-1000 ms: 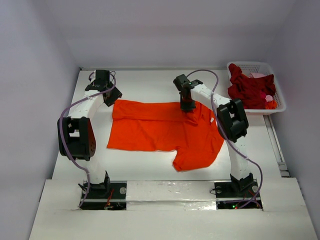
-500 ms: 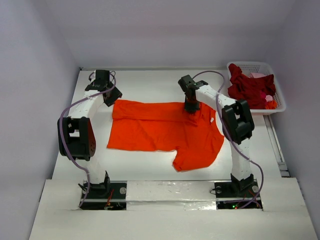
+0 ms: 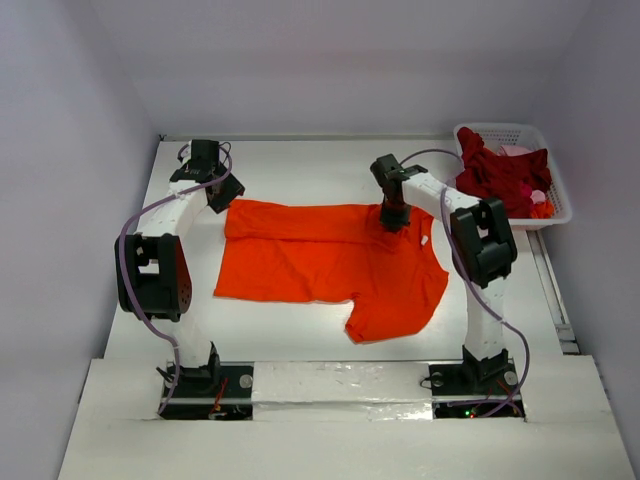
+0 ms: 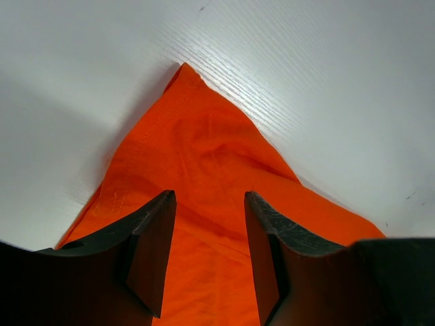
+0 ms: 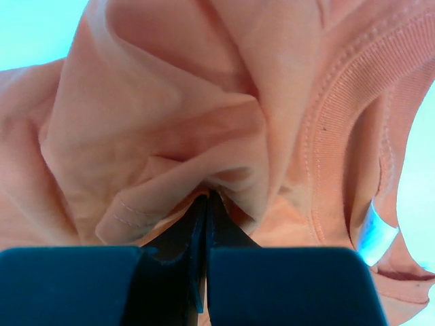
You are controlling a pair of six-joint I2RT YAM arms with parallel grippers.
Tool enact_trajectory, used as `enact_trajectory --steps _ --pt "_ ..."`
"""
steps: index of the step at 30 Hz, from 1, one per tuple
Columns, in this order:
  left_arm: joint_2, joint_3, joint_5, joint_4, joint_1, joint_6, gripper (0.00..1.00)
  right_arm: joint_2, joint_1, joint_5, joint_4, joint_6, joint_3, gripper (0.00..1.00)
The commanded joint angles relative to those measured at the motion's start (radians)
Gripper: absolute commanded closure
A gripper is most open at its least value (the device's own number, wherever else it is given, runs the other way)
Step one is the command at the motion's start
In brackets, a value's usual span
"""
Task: Fold and stack the t-shirts
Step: Fold the flattened tshirt in 1/3 of the way
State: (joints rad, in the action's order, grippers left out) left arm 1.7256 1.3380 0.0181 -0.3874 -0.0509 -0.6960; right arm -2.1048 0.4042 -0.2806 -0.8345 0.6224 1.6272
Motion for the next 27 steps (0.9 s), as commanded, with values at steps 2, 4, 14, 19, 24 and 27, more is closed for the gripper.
enact_trajectory --steps 2,4,14,19,24,27 --pt "-0.026 0.044 -0.004 -0.013 0.000 0.009 0.58 0.095 -0.022 -0.020 0.041 0.043 -0.038 1.00" --pt "-0.024 0.044 -0.004 -0.011 0.000 0.009 0.58 0.109 -0.031 -0.031 0.043 0.046 -0.049 1.00" --pt "-0.021 0.046 -0.006 -0.008 0.000 0.007 0.58 0.154 -0.031 -0.043 0.057 0.086 -0.085 1.00" --pt "-0.020 0.065 -0.006 -0.016 0.000 0.007 0.58 0.158 -0.031 0.046 0.072 0.120 -0.121 1.00" --pt "-0.015 0.084 -0.004 -0.025 0.000 0.007 0.58 0.178 -0.031 0.126 0.112 0.160 -0.202 1.00" --pt "-0.014 0.090 -0.006 -0.027 0.000 0.007 0.58 0.206 -0.031 0.141 0.132 0.180 -0.237 1.00"
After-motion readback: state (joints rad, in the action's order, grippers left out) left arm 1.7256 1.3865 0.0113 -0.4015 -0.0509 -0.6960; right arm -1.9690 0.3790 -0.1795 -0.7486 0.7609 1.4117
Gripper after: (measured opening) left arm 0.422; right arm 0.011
